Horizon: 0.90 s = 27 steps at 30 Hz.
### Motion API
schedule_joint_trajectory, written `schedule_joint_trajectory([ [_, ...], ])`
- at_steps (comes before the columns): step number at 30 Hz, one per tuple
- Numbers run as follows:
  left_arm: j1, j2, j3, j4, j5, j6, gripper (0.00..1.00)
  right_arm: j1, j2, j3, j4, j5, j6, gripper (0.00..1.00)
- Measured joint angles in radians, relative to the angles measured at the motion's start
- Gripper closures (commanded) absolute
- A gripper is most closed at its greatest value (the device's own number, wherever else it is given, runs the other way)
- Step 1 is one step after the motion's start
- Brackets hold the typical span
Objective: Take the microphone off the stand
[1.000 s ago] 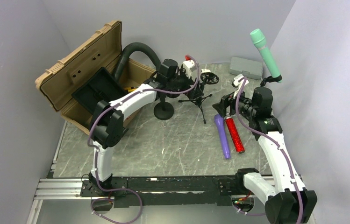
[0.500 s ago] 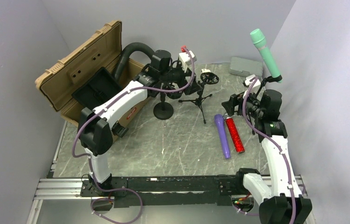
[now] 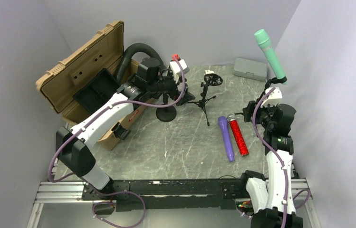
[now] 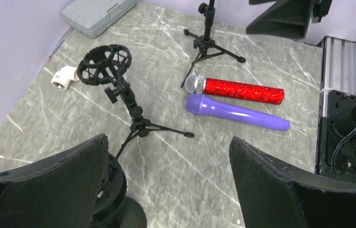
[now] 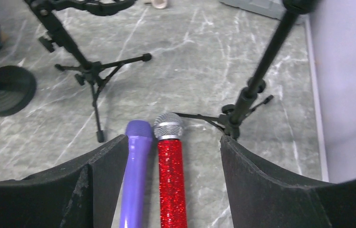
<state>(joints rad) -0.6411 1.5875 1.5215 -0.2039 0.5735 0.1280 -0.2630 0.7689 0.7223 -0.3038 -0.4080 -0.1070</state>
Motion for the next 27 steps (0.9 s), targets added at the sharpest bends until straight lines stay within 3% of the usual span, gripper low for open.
schedule_joint_trajectory([
  [9, 0.000, -0.051, -0.101, 0.006, -0.024, 0.010, 0.01, -0.069, 0.014, -0.061, 0.131, 0.104, 0.069, 0.32],
  [27, 0.000, -0.086, -0.158, 0.022, -0.039, 0.018, 0.01, -0.100, 0.179, -0.235, 0.687, 0.113, 0.198, 0.41],
])
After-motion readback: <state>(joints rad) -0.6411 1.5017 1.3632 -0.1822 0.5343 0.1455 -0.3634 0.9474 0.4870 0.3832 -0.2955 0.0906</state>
